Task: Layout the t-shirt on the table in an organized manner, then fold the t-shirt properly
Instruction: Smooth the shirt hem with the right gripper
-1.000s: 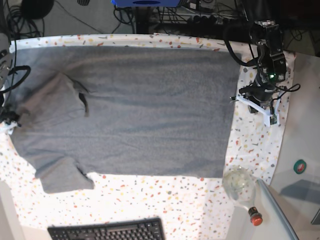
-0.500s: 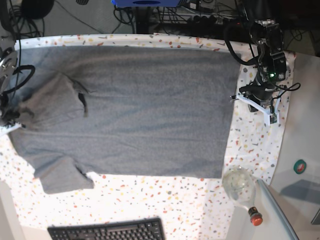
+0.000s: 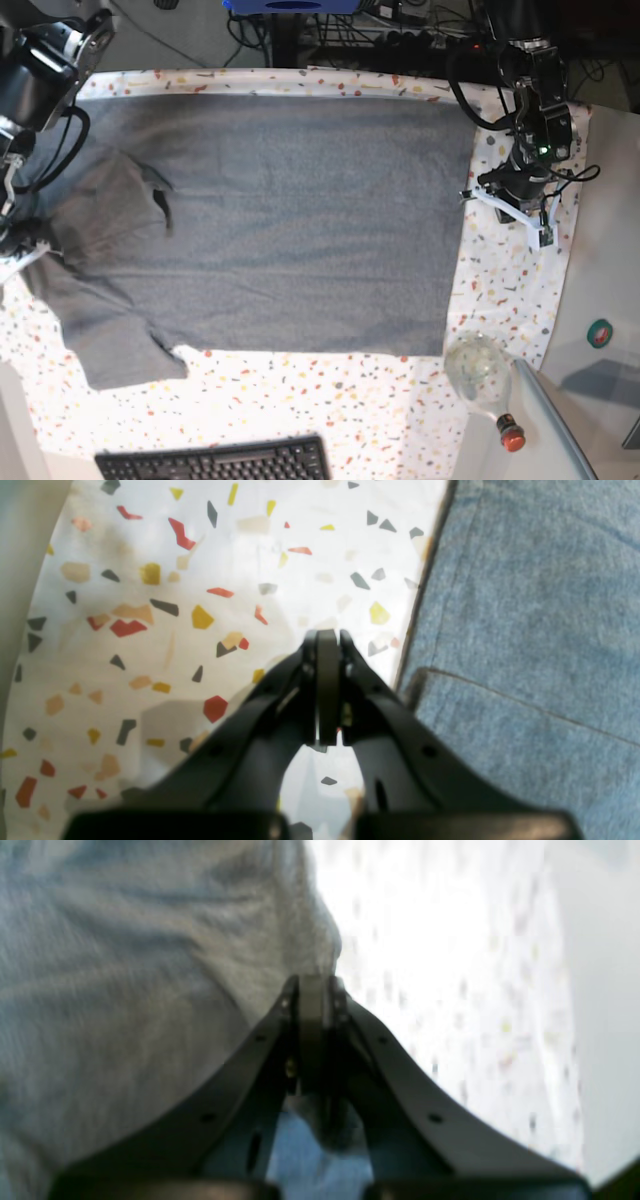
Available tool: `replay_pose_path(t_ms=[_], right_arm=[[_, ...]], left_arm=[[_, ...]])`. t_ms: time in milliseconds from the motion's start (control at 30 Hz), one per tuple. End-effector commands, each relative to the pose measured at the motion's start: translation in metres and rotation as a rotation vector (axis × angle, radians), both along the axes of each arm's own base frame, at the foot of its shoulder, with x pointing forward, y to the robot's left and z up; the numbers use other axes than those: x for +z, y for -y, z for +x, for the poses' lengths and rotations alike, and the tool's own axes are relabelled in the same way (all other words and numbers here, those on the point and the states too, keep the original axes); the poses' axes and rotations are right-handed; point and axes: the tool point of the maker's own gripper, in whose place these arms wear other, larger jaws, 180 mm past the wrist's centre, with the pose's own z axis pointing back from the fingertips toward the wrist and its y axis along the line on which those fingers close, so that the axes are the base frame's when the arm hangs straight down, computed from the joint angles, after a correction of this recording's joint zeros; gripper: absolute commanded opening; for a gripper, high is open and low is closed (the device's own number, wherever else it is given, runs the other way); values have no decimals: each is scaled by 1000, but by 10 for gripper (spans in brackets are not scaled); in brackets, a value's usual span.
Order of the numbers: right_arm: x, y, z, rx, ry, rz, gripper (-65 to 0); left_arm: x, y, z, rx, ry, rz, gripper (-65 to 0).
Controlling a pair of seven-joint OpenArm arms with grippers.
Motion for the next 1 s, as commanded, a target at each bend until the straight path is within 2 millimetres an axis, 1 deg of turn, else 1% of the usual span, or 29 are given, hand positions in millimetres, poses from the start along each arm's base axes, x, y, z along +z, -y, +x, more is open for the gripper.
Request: replay_pose_path(t_ms=[0,67,233,333,367,400,433,500,533,600,667,700,800,833,900,967], right_arm=[[13,2,8,-5,33,-8,-650],[4,-5,-3,-11,-9,9,-650],[-7,-18,-23,-13,-76,27,-650],[-12,-20,-32,-25,-140,46,-650],[-10,-20,-34,-28,-151,48,-623],[-4,-18,-32,-29,-143,38,-537],[4,-16,-30,-29,-132,26,-470],[21,-15,-22,-24,-86,-5,-362],[28,-16,-18,-22,-61,-13,-338],[47,-14,4,-13,28,-30,-336],[50,-13,29,-1,91,-16,-338],[47,-8,42,0,105,-1,-336],[15,-6,74,6,94,104,-336],[6,0,80,2,93,127,-336],[-8,2,91,-9,111,179,-336],[-18,14,96,-71,139,195,-336]], left_arm=[[13,-6,10,-4,44,21,-650],[13,-6,12,-4,47,21,-650],[14,-6,12,-4,48,21,-650],[14,-6,13,-4,50,21,-650],[14,-6,13,-4,50,21,-650],[14,-6,13,-4,50,21,-650],[14,-6,13,-4,50,21,-650],[14,-6,13,-4,49,21,-650],[14,-6,13,-4,49,21,-650],[14,-6,13,-4,50,21,-650],[14,-6,13,-4,50,21,-650],[14,-6,13,-4,50,21,-650],[15,-10,12,8,50,22,-650],[15,-12,10,16,50,24,-650],[14,-18,7,31,48,26,-650],[16,-26,4,53,49,32,-650]])
